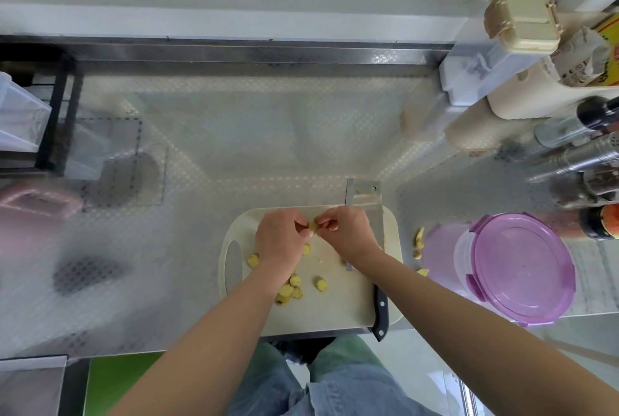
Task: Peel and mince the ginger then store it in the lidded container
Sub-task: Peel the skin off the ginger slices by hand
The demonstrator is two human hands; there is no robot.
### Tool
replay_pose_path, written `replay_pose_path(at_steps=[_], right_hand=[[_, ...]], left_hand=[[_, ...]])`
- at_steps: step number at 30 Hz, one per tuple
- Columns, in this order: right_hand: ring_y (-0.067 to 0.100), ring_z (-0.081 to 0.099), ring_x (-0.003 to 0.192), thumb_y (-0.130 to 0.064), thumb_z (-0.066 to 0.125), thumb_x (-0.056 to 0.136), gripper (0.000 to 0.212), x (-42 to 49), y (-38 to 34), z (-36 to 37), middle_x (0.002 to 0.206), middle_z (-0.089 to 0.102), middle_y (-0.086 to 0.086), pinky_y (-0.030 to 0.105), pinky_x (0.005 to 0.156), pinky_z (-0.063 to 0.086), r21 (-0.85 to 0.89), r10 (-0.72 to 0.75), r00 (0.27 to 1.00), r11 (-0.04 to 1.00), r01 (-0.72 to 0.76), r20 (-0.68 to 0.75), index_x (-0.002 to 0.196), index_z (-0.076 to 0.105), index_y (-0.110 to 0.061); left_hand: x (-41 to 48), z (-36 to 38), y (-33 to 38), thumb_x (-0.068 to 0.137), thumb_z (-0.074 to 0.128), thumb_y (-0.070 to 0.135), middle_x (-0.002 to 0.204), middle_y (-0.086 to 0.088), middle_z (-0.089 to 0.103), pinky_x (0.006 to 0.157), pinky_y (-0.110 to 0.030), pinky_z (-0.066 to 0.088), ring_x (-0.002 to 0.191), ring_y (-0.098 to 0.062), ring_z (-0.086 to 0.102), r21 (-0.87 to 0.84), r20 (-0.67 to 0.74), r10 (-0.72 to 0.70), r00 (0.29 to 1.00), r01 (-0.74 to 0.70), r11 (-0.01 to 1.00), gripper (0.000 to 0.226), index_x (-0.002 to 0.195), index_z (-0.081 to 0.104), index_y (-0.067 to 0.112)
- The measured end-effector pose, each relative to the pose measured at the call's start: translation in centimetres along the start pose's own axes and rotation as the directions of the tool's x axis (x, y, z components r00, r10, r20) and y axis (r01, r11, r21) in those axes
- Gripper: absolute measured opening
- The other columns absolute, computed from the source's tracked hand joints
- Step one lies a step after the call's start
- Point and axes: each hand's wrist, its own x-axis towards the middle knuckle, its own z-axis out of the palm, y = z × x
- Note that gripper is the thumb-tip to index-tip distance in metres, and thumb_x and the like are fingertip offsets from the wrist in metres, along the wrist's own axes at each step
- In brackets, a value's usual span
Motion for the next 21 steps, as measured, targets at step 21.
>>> replay_pose_path(at_steps=[21], right_hand=[[0.023,0.056,0.098,-0.026,0.067,0.085,0.028,-2.4,-1.4,0.8,0.108,0.057,0.004,0.032,0.069,0.046,-0.383,-0.36,0.912,0.828,0.41,0.197,0.111,0.064,-0.015]], left_hand=[[-1.9,-3.5,-3.3,0.088,0.06,0.022,0.084,0.007,0.068,0.067,-0.023,0.034,0.099,-0.019,0.049,0.085,-0.183,0.043,0.982,-0.027,0.996,0.013,0.093,0.072,0.024]])
